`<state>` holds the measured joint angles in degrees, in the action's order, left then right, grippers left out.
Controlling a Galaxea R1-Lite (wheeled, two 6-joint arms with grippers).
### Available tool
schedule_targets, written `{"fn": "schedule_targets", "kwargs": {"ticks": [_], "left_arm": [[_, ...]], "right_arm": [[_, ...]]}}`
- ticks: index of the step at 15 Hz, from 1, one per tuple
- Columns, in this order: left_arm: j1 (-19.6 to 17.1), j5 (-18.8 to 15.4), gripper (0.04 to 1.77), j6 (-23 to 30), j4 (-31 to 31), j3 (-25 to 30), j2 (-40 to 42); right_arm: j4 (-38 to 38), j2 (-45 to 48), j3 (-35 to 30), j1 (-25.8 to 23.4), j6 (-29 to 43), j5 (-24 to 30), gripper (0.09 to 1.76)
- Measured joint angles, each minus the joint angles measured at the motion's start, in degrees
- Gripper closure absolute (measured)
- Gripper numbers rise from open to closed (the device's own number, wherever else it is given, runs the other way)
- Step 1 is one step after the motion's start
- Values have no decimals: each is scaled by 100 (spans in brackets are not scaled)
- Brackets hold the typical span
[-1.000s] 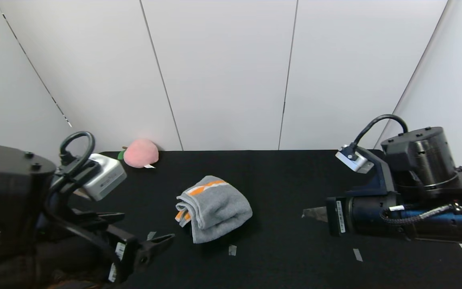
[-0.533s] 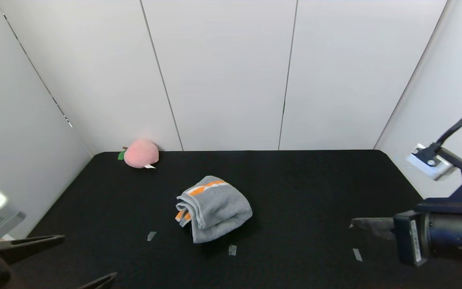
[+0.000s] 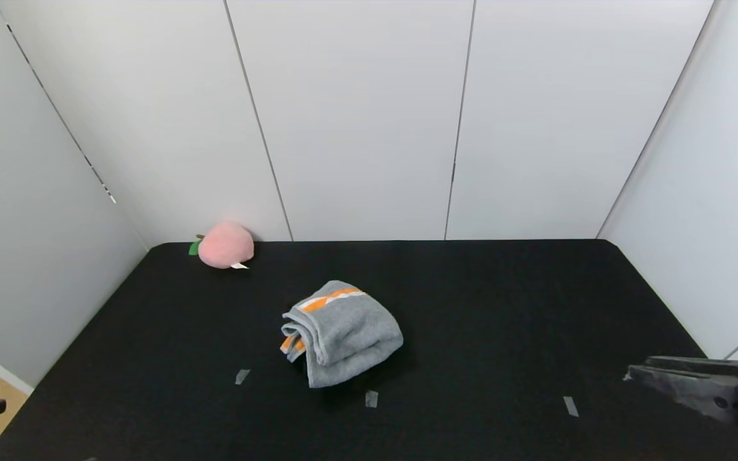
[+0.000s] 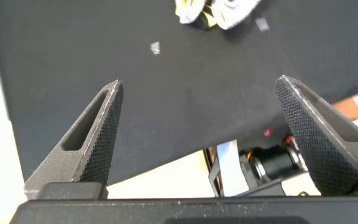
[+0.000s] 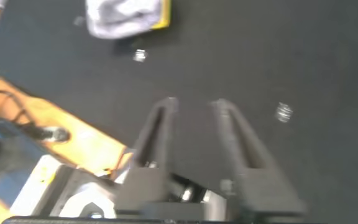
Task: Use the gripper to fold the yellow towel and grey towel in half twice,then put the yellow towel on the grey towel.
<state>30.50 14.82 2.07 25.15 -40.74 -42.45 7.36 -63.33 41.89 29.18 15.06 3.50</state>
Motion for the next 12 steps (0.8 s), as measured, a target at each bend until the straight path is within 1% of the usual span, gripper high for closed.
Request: {"fn": "schedule_targets", "kwargs": {"ticks": [2,5,7,9,10,12], "left_arm": [[-195,-210,10,4,50,1,116],[-495,-460,10,4,167,1,301],[-645,-612,10,2,304,-16,430],[-761,-667,10,2,485,-29,577],[-812,-686,9,0,572,-49,649],[-978,-842,9,-5,811,-71,844]], "right_arm": [[-11,184,-44,-179,16,0,94],[22,479,-74,-634,21,82,68],[191,636,-79,-1012,24,262,56],[486,840,-57,-1375,24,350,46],[568,956,-44,-1497,24,356,43],[836,1273,-35,-1707,22,363,36]]}}
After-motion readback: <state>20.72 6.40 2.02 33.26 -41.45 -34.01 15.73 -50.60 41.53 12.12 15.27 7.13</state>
